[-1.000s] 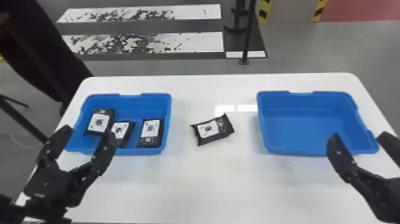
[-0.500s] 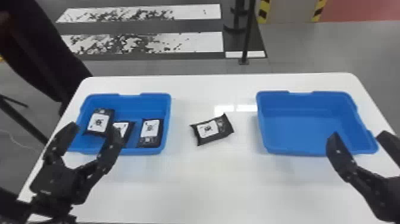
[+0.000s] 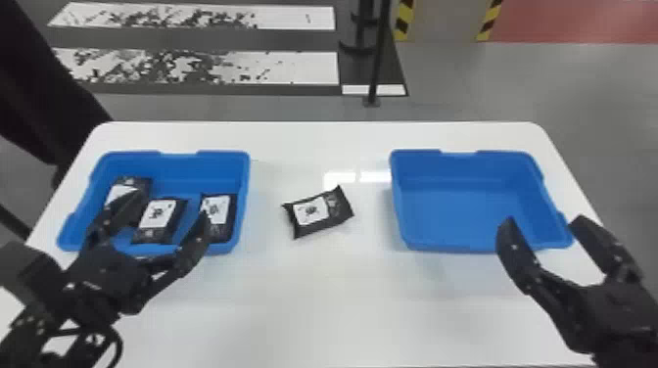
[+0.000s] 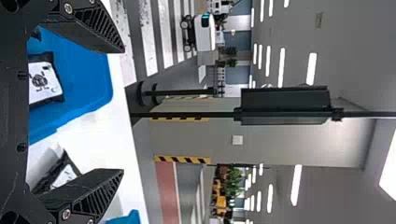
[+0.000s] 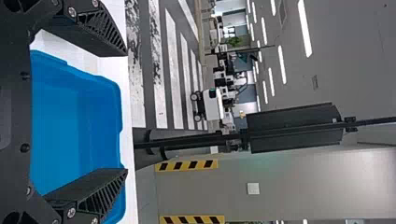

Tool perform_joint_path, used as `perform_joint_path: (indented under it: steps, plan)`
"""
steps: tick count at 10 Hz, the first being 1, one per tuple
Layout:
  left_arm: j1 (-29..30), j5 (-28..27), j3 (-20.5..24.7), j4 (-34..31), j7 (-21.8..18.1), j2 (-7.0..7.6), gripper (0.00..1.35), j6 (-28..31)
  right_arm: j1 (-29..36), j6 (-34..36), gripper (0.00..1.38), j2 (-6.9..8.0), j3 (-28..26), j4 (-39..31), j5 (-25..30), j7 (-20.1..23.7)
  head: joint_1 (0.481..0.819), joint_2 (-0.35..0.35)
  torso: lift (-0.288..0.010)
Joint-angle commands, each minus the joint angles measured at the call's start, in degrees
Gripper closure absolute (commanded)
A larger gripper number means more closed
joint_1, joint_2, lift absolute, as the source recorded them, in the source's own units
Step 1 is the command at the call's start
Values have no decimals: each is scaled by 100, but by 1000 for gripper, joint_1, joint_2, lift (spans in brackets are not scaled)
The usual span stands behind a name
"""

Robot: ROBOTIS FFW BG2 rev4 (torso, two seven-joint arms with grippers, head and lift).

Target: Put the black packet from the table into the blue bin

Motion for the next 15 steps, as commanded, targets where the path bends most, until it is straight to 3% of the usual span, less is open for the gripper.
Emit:
perform_joint_path:
  steps: [1,4,5,7,10,15]
  plan:
    - [-494,-598,-88,445,-58,5,111,321,13,0,133,2,9,21,10,0,695,-26,-110]
    - [-1760,-1684,-819,1373,-427,5,111,602,-128,0,133,2,9,92,68,35,695,-50,-110]
    - [-2041,-1992,-1196,1387,-462,5,113,897,-142,0,133,2,9,106,56,44,695,-80,-110]
    - [-2702,-2392,-1687,2091,-779,-4,117,1221,-184,0,133,2,9,148,56,70,695,-153,-110]
    - [-3574,-2689,-2339,3202,-858,22,111,1671,-184,0,133,2,-3,148,56,88,695,-213,-110]
    - [-4291,-2769,-3058,4059,-893,40,110,2107,-269,0,133,2,9,190,56,114,695,-260,-110]
